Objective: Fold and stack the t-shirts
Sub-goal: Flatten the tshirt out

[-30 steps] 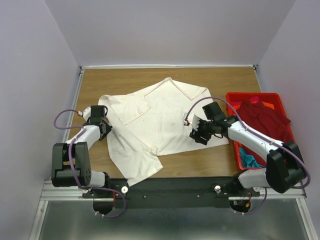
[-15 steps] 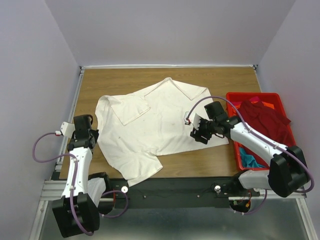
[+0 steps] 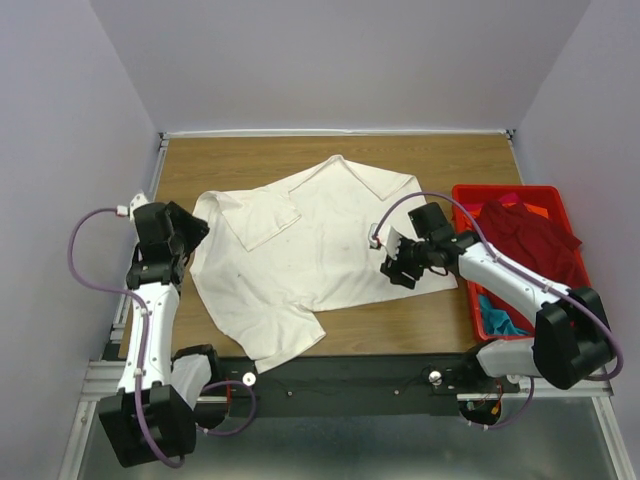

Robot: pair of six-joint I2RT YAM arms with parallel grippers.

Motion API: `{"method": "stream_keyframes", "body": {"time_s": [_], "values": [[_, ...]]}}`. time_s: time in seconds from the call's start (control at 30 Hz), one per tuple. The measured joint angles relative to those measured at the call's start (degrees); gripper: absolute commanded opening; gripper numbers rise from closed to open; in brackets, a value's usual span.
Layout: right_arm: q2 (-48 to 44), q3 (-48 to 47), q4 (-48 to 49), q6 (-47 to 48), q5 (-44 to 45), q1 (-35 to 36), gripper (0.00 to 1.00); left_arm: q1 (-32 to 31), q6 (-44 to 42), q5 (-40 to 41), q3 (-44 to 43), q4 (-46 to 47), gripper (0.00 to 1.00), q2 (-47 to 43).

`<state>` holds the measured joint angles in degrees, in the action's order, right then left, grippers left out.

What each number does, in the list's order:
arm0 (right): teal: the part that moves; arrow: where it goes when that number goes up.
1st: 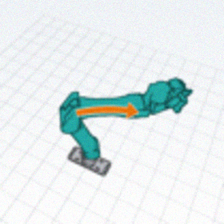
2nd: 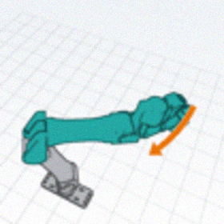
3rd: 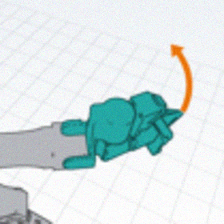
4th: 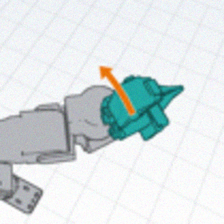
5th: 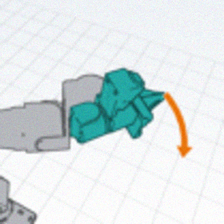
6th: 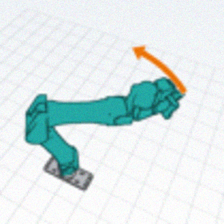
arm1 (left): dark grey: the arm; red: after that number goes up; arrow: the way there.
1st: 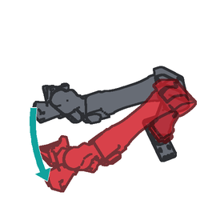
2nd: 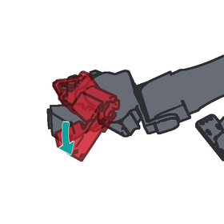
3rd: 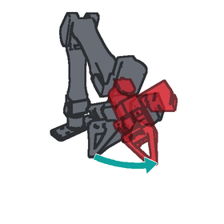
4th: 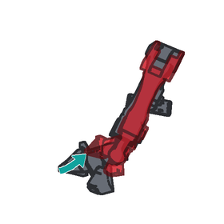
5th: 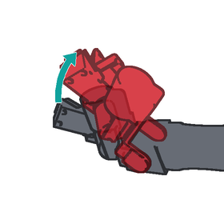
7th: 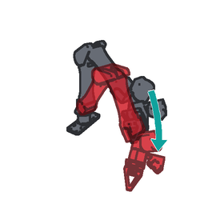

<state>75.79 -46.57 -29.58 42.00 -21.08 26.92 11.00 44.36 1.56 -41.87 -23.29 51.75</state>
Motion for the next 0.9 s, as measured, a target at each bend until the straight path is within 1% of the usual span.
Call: {"method": "stream_keyframes", "body": {"time_s": [0.03, 0.07, 0.13, 0.17, 0.23, 0.33, 0.43, 0.47, 0.53, 0.7, 0.9], "values": [[0.28, 0.0, 0.0, -0.02, -0.02, 0.0, 0.68, -0.15, -2.71, -3.08, 0.13, 2.23, 0.65, 0.92], [0.59, 0.0, -0.02, -0.02, -0.02, 0.0, 0.68, -0.59, -5.81, -6.56, 0.0, 4.5, 0.59, 2.54], [0.76, 0.0, 0.0, -0.02, -0.04, 0.0, 0.68, -1.29, -9.79, -11.19, -1.16, 7.26, 0.51, 6.62], [0.96, 0.0, 0.0, -0.04, -0.07, 0.0, 0.68, -1.57, -12.28, -13.77, -2.6, 8.17, 0.49, 9.94], [1.51, 0.0, 0.02, -0.04, -0.07, 0.0, 0.68, -2.54, -14.34, -16.85, -4.04, 9.35, 0.48, 17.0], [2.58, 0.0, 0.0, -0.07, -0.07, 0.0, 0.68, -4.83, -16.44, -18.8, -4.17, 9.86, 0.48, 23.98], [3.32, 0.0, 0.02, -0.07, -0.02, -0.04, 0.68, -8.09, -16.81, -18.88, -4.2, 10.12, 0.45, 26.29], [3.48, 0.0, 0.0, -0.07, -0.02, -0.04, 0.68, -9.33, -16.94, -18.91, -4.2, 10.36, 0.39, 26.82], [3.74, 0.0, 0.02, -0.07, 0.0, -0.04, 0.68, -10.67, -16.79, -18.78, -4.33, 10.71, 0.37, 27.82], [4.37, 0.0, 0.0, -0.07, 0.02, -0.04, 0.68, -12.72, -16.63, -15.04, -4.61, 11.34, 0.37, 32.24], [4.46, 0.0, 0.0, -0.04, 0.02, -0.09, 0.68, -14.49, -15.56, -11.91, -4.61, 11.63, 0.37, 33.9]]}}
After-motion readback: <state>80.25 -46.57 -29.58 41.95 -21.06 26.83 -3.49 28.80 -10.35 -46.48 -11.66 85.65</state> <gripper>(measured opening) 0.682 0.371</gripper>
